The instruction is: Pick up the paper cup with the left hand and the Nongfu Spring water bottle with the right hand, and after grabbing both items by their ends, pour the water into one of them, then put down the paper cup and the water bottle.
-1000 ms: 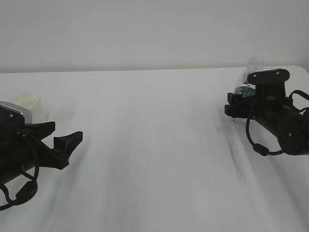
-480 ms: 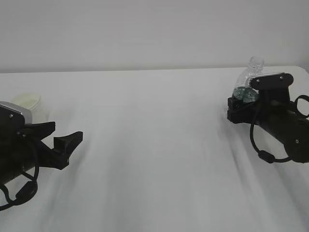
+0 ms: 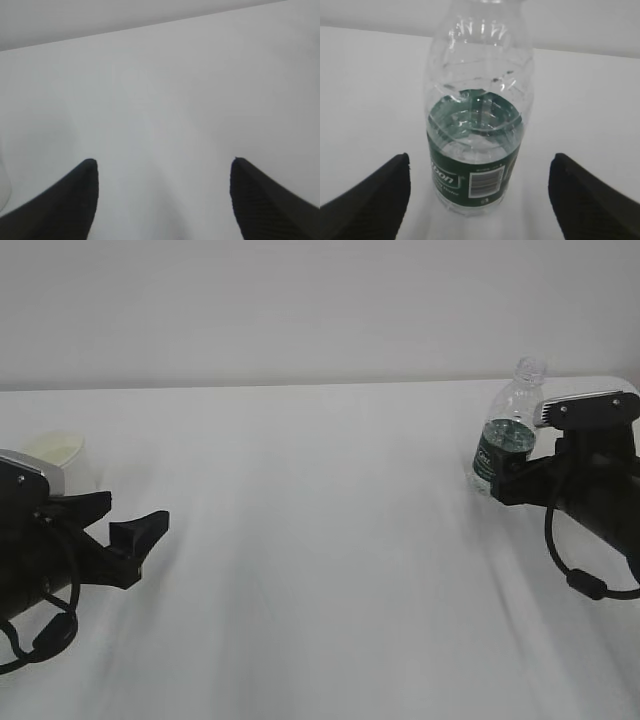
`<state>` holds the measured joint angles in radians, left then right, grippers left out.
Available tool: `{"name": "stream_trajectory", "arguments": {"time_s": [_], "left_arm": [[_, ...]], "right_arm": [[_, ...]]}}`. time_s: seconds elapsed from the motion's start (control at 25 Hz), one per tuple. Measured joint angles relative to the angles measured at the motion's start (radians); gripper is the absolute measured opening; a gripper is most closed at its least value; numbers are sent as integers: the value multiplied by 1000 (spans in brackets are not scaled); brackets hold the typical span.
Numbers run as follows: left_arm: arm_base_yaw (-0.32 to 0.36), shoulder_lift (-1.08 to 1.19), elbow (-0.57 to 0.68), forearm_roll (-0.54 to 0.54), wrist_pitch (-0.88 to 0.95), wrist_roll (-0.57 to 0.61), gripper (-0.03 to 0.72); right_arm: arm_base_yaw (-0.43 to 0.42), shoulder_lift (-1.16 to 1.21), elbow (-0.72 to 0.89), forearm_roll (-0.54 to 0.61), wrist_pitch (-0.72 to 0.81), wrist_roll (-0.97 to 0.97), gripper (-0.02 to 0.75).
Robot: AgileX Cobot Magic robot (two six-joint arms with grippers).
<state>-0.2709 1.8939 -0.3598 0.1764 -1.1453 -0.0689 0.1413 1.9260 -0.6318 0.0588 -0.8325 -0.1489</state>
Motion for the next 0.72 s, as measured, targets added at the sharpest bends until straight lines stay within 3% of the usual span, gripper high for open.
{"name": "stream_trajectory", "arguments": {"time_s": [0.44, 0.72], "left_arm": [[0, -68, 0, -7, 0, 0, 587], [0, -183, 0, -7, 0, 0, 587]], "right_arm": [[0, -177, 103, 0, 15, 0, 629], [0, -288, 118, 0, 133, 0, 627]]}}
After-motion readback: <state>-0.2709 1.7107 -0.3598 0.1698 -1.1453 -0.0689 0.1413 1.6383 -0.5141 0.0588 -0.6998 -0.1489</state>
